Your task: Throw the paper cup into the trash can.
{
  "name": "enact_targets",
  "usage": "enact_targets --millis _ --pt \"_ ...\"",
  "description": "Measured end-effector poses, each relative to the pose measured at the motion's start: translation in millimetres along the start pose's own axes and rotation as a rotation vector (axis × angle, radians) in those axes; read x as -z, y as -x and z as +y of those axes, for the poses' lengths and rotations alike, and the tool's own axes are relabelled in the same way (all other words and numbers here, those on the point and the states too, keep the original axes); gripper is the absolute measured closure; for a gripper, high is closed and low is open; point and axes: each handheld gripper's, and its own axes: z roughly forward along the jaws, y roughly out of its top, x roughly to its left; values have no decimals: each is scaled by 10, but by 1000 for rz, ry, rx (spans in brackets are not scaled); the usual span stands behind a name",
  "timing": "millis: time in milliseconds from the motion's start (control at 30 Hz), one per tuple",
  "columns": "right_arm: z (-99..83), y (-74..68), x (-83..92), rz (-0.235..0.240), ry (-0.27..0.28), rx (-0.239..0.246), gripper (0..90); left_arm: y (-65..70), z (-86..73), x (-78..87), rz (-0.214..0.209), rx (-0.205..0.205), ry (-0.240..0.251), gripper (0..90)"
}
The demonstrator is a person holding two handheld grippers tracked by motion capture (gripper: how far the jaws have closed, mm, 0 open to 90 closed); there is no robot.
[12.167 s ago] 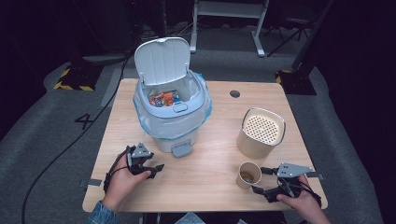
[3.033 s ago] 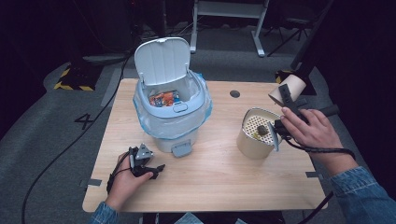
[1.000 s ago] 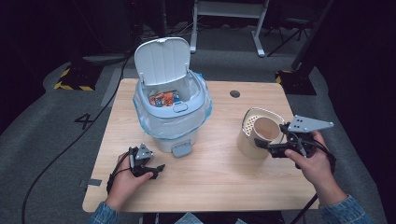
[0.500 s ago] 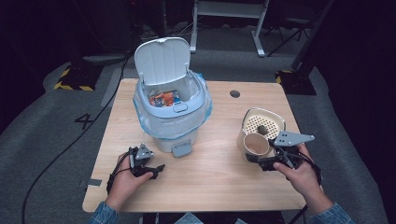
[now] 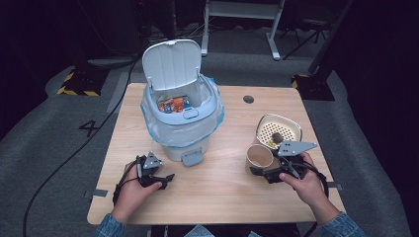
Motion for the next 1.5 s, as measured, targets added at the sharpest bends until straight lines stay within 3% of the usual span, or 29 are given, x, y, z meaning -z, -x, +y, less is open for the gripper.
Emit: enact_targets --millis 233,433,667,1000,1500 --pt "196 21 -161 72 -16 -1 293 0 -1 0 1 1 2 252" --pt "354 61 -222 91 -8 13 294 -10 -1 4 2 6 2 263" --pt "636 122 -243 84 -19 74 294 -12 -4 5 2 15 7 274" --pt "1084 272 -174 65 -22 116 294 -9 -1 5 7 7 2 274" --pt "1615 479 -101 10 20 115 293 -9 1 2 5 5 1 268"
